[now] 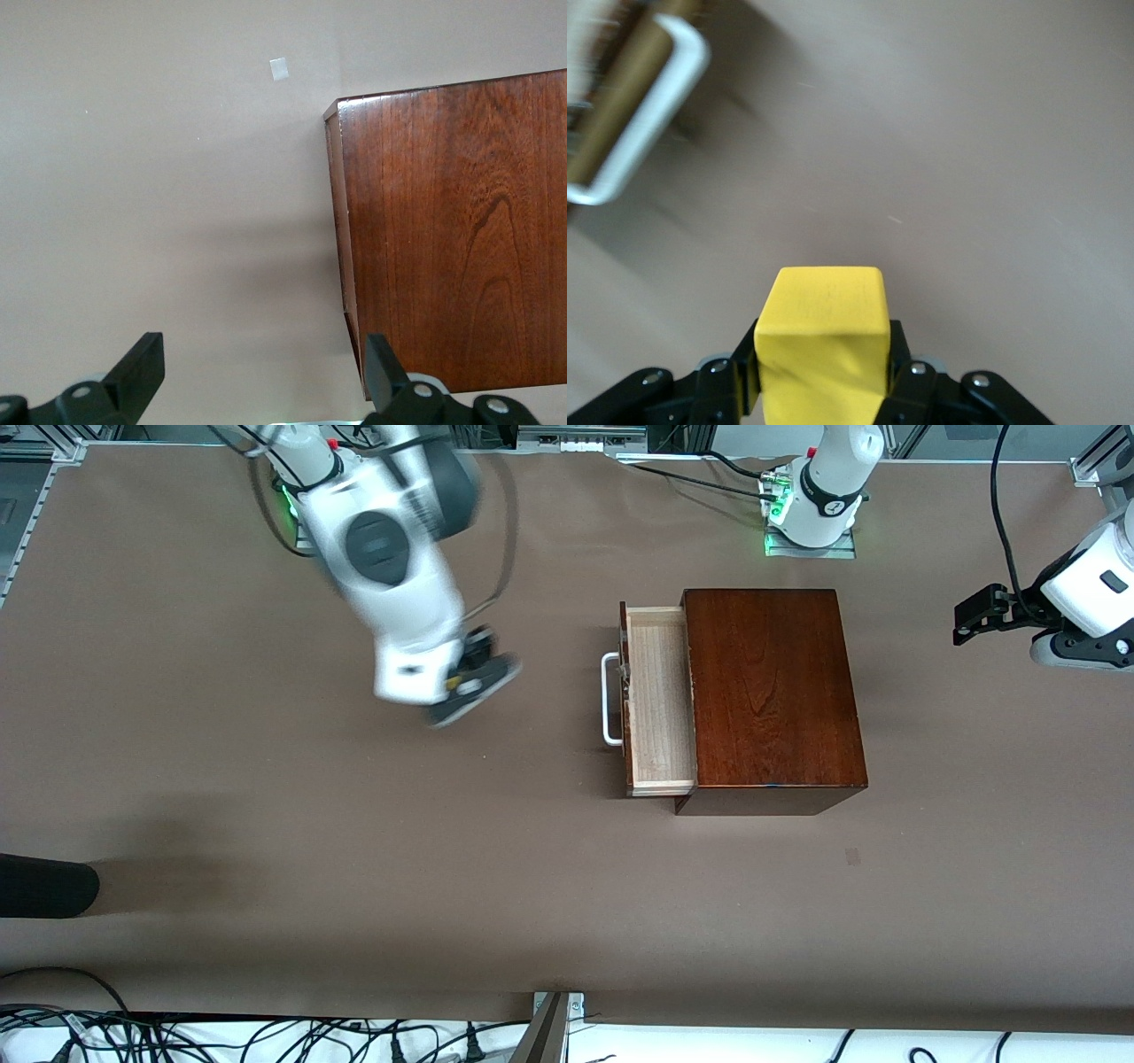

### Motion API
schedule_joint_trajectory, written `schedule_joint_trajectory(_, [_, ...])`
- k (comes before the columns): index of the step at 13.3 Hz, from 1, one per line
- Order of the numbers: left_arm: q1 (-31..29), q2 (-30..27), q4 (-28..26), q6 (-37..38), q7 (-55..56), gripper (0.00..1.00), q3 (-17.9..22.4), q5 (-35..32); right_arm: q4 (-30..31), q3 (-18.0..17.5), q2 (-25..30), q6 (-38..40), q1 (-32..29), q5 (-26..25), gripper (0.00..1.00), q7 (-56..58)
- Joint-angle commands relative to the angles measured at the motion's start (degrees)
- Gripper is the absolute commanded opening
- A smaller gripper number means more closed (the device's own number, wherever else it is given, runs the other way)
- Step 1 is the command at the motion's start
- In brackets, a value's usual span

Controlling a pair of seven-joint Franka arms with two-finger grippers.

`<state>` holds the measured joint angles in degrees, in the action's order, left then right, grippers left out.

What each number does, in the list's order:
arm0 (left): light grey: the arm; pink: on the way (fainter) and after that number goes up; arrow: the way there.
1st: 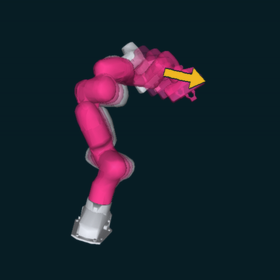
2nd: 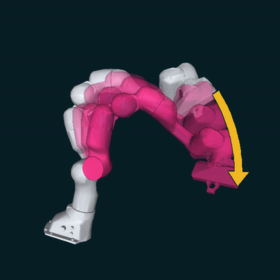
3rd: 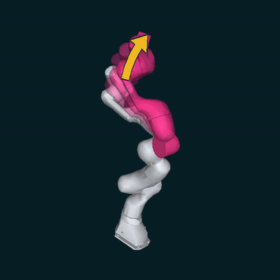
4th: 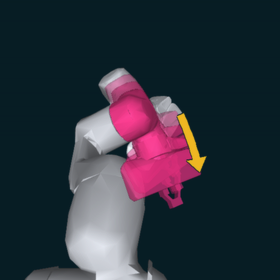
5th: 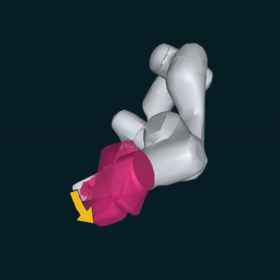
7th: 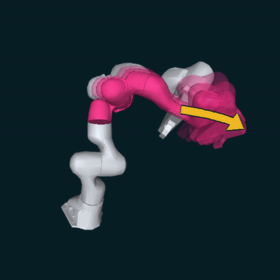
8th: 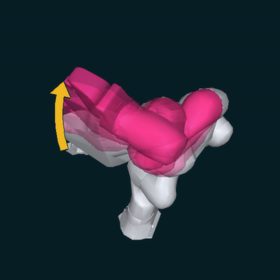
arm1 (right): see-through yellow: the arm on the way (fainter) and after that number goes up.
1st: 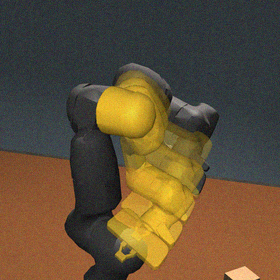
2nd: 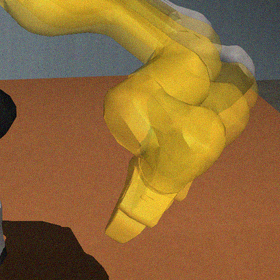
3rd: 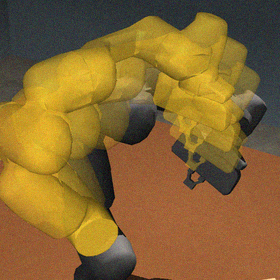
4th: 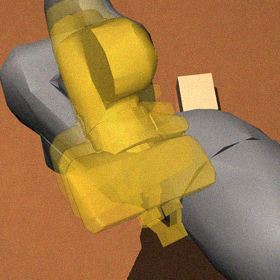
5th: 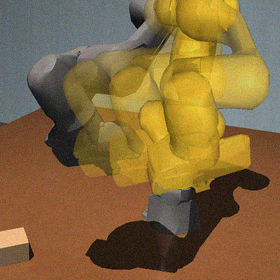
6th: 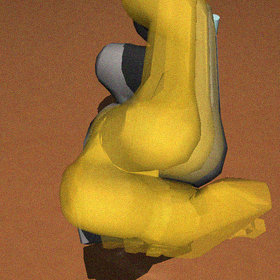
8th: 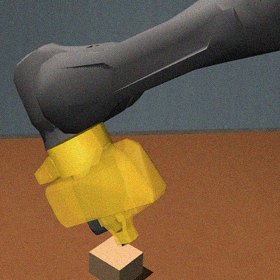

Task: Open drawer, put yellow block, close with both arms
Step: 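Lift the yellow cube with the right gripper and carry it over the drawer, then lower the cube into the open drawer and open the right gripper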

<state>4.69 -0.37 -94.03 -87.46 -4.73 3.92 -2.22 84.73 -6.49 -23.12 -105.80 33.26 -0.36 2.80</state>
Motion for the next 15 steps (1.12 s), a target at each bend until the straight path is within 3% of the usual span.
schedule_joint_trajectory(1, [0.14,0.64,1.65,1.15,-0.81,1.0,-0.05,-1.12,-13.33,-0.01,-8.51,4.46,4.6,-1.22,0.0,0.98])
schedule_joint_trajectory(4, [0.14,0.72,1.65,1.24,-0.81,1.0,0.04,-1.12,-20.02,-0.01,-12.21,4.29,10.93,-3.33,0.0,1.07])
schedule_joint_trajectory(8, [0.14,0.64,1.65,1.15,-0.81,1.0,0.04,-1.12,-24.33,0.42,-15.46,3.15,18.75,-7.54,0.0,3.0])
schedule_joint_trajectory(11, [0.14,0.72,1.65,1.15,-0.81,1.0,0.04,-1.12,-26.98,0.25,-18.19,1.31,21.31,-10.45,0.0,4.22])
schedule_joint_trajectory(15, [0.14,0.72,1.65,1.15,-0.81,1.0,0.04,-1.12,-28.3,-0.1,-21.17,-1.16,22.37,-10.72,0.0,8.97])
